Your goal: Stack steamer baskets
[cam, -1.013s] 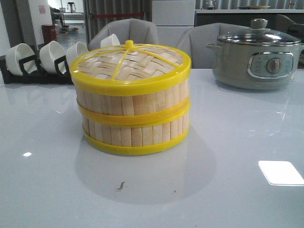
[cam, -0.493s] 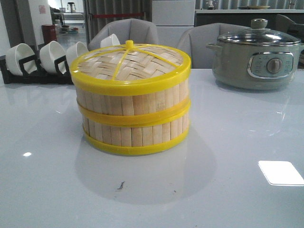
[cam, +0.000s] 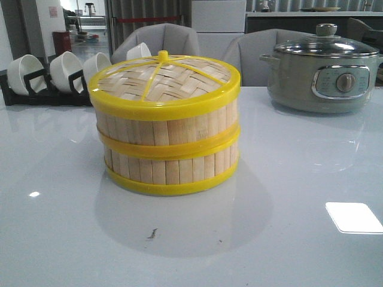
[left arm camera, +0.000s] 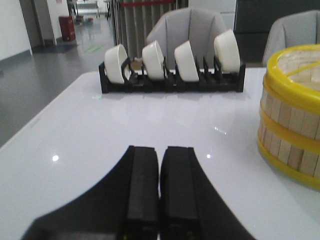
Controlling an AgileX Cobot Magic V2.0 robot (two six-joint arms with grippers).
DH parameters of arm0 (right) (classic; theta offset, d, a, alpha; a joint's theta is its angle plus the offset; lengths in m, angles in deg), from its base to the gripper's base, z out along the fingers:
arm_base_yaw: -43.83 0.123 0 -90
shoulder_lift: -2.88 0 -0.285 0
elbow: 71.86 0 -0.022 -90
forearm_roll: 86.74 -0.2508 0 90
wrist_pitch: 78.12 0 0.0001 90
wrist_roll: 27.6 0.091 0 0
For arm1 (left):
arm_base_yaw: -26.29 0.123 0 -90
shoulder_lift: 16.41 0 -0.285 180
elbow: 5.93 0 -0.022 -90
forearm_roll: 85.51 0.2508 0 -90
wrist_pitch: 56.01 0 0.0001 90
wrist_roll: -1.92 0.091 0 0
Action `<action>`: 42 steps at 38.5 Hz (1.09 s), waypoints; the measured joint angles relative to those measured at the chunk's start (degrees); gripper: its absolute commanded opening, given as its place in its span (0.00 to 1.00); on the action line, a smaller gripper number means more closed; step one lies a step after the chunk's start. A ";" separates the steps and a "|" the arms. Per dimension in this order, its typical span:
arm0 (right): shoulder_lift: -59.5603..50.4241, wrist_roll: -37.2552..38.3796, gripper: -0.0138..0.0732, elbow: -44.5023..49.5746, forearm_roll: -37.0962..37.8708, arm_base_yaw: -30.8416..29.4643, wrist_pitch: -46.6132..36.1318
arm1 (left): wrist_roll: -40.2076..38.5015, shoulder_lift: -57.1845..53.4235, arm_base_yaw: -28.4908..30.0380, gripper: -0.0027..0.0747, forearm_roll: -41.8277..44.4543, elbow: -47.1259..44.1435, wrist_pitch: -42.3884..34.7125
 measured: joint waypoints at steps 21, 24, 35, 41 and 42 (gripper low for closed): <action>0.00 0.00 0.22 0.00 0.00 0.00 0.00 | 0.00 0.00 0.00 0.16 0.14 0.00 -2.42; 0.00 0.00 0.22 0.00 0.00 0.00 0.00 | 0.00 0.00 0.00 0.16 0.14 0.00 -2.42; 0.00 0.00 0.22 0.00 0.00 0.00 0.00 | 0.00 0.00 0.00 0.16 -1.09 0.00 -2.66; 0.00 0.00 0.22 0.00 0.00 0.00 0.00 | 0.00 0.00 0.00 0.16 -1.83 0.00 -2.86; 0.00 0.00 0.22 0.00 0.00 0.00 0.00 | 0.00 0.00 0.00 0.16 -1.83 0.00 -2.86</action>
